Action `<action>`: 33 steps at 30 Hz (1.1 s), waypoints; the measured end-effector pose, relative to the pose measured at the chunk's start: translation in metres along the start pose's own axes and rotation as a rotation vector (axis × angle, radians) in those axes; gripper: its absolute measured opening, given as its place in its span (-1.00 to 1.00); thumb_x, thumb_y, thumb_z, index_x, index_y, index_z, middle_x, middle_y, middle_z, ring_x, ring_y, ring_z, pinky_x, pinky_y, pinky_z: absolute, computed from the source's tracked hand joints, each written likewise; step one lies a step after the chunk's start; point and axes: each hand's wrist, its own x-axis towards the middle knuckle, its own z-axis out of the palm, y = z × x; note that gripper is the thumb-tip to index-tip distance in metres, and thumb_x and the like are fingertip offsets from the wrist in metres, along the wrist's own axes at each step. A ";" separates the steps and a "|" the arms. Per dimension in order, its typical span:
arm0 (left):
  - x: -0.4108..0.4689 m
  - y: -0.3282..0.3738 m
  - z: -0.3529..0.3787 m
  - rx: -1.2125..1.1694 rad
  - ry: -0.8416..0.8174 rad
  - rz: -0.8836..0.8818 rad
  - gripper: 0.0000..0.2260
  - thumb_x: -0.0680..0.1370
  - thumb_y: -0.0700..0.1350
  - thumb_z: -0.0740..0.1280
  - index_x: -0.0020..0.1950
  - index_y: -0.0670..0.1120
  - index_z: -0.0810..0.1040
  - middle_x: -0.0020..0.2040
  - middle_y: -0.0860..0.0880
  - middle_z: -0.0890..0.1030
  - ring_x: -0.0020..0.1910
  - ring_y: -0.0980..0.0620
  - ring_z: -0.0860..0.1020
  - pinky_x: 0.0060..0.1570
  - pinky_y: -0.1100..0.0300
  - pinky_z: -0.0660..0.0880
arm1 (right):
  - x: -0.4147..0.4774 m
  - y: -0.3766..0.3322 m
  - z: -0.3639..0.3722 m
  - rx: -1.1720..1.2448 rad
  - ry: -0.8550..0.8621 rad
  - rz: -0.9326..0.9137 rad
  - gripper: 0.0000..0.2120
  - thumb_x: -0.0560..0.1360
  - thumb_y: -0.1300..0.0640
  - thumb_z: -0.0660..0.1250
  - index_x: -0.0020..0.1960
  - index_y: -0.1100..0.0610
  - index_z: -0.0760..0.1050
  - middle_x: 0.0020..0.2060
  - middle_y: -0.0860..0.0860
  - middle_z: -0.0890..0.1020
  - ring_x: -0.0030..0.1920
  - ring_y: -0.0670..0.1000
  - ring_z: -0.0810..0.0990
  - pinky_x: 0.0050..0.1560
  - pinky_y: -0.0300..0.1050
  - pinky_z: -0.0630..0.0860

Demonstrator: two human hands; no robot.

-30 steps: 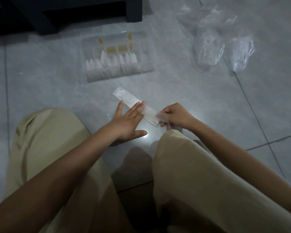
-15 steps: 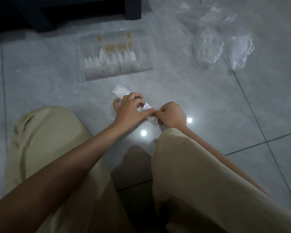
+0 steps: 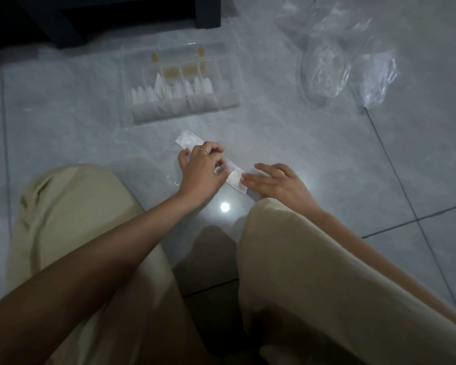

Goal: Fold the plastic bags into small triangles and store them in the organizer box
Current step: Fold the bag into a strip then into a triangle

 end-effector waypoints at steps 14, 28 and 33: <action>-0.004 0.003 -0.008 0.186 -0.042 0.261 -0.70 0.44 -0.13 0.36 0.17 -0.11 0.53 0.30 -0.08 0.50 0.34 -0.07 0.42 0.33 -0.04 0.07 | -0.004 -0.007 -0.001 -0.296 -0.431 -0.052 -0.46 0.48 -0.16 0.02 0.23 0.03 0.59 0.21 0.14 0.61 0.20 0.21 0.59 0.21 0.37 0.35; -0.034 -0.007 -0.008 0.638 -0.469 0.433 -0.23 0.49 0.28 -0.12 0.54 -0.20 0.17 0.55 -0.12 0.15 0.51 -0.01 0.22 0.39 -0.27 -0.13 | -0.005 0.004 -0.005 -0.361 -0.235 -0.119 -0.54 0.51 -0.09 0.03 0.16 0.00 0.64 0.13 0.10 0.66 0.16 0.21 0.62 0.34 0.42 0.19; -0.031 -0.009 -0.009 0.649 -0.510 0.401 -0.18 0.38 0.31 -0.40 0.56 -0.10 -0.29 0.45 0.02 -0.42 0.55 0.09 -0.24 0.32 -0.22 -0.43 | 0.006 0.019 -0.004 -0.343 0.026 -0.201 -0.68 0.56 0.13 0.14 0.01 0.11 0.68 -0.03 0.06 0.69 0.06 0.15 0.64 0.34 0.21 0.18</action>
